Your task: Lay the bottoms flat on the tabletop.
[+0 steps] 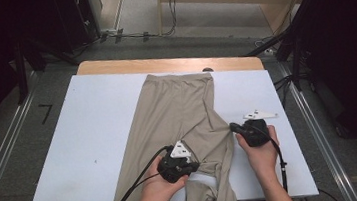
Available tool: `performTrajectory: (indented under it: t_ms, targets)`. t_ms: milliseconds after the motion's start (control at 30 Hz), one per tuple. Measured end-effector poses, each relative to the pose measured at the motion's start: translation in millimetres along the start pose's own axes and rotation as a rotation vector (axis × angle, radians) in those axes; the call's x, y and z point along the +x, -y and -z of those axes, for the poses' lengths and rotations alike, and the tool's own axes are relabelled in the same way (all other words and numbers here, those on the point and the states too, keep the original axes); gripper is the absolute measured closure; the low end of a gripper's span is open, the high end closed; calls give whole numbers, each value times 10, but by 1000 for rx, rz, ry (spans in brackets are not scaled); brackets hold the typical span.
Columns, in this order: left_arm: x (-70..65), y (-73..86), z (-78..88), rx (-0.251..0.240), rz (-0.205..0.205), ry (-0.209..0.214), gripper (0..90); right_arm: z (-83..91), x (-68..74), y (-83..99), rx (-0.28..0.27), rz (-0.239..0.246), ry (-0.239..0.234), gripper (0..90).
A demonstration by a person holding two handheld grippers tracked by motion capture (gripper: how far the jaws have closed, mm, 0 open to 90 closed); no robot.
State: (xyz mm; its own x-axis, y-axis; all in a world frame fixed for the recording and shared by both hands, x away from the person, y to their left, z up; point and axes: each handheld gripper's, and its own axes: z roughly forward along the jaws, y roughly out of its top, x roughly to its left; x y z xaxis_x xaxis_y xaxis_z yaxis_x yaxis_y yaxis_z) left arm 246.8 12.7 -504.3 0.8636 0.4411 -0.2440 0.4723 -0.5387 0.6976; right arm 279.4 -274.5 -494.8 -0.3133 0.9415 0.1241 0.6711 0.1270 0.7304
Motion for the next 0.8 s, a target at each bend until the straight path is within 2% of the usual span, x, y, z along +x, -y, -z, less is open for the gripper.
performTrajectory:
  t_ms: [167,300,400,500,533,567,633,700,800]
  targets:
    - [-22,-43,119,-44,20,49,900,152,-90,47,-24,-5,23,883]
    - [-41,-31,104,-36,9,71,900,235,-154,76,-58,-42,37,883]
    - [-56,-13,82,-24,-7,78,900,238,-180,111,-49,-52,35,883]
    - [-40,6,53,0,-7,69,900,140,-178,117,-19,-35,-25,878]
    - [-32,10,42,5,-8,68,900,104,-162,105,-22,-21,-24,861]
    - [-27,14,35,13,-12,62,900,62,-154,83,-24,-6,-19,783]
    - [-23,24,15,16,-6,60,900,-44,-163,27,-32,-9,-30,676]
    - [-22,39,-13,28,-11,54,900,-171,-179,-24,-16,-17,-27,630]
    - [-19,73,-60,44,-13,45,900,-344,-176,-66,16,2,-27,595]
